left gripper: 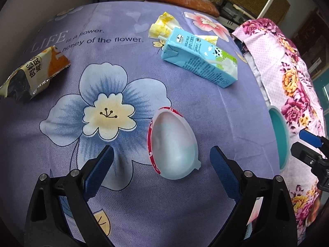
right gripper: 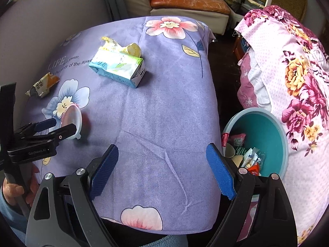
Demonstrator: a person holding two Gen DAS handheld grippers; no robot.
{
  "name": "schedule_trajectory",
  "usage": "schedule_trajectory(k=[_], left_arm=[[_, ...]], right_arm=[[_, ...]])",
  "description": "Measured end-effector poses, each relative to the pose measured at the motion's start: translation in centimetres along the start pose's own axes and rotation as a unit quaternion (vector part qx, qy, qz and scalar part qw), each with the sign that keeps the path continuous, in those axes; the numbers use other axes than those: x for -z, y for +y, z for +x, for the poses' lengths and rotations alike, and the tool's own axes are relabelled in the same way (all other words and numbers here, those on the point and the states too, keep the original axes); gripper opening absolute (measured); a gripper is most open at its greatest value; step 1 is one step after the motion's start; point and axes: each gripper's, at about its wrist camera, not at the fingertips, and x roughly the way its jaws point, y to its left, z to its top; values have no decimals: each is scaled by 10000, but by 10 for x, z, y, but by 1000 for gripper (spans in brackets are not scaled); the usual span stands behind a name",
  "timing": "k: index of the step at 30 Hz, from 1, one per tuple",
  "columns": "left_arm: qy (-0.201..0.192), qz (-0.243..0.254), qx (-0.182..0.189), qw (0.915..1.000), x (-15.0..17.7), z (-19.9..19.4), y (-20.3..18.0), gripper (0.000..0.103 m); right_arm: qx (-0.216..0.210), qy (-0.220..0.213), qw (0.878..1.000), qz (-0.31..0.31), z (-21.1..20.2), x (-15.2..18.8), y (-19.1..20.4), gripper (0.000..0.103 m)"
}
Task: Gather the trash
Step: 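Grasp the white egg-shaped plastic cup by its rim with the left tool, then grasp the blue whole milk carton with the right tool while the left tool holds the cup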
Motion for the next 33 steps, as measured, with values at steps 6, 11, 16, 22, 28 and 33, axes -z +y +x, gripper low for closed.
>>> schedule_trajectory(k=[6, 11, 16, 22, 28, 33], left_arm=[[82, 87, -91, 9999, -1, 9, -3, 94], [65, 289, -146, 9995, -1, 11, -7, 79], [-33, 460, -73, 9989, -6, 7, -2, 49], [-248, 307, 256, 9989, -25, -7, 22, 49], [-447, 228, 507, 9975, -41, -19, 45, 49], [-427, 47, 612, 9972, -48, -16, 61, 49]], right_arm=[[-38, 87, 9999, 34, 6, -7, -3, 83], [-62, 146, 9999, -11, 13, -13, -2, 83], [-45, 242, 9994, -237, 21, -25, 6, 83], [-86, 230, 9970, -732, 30, -53, 22, 83], [-497, 250, 9858, -1583, 48, -98, 57, 83], [-531, 463, 9684, -2391, 85, -129, 89, 83]])
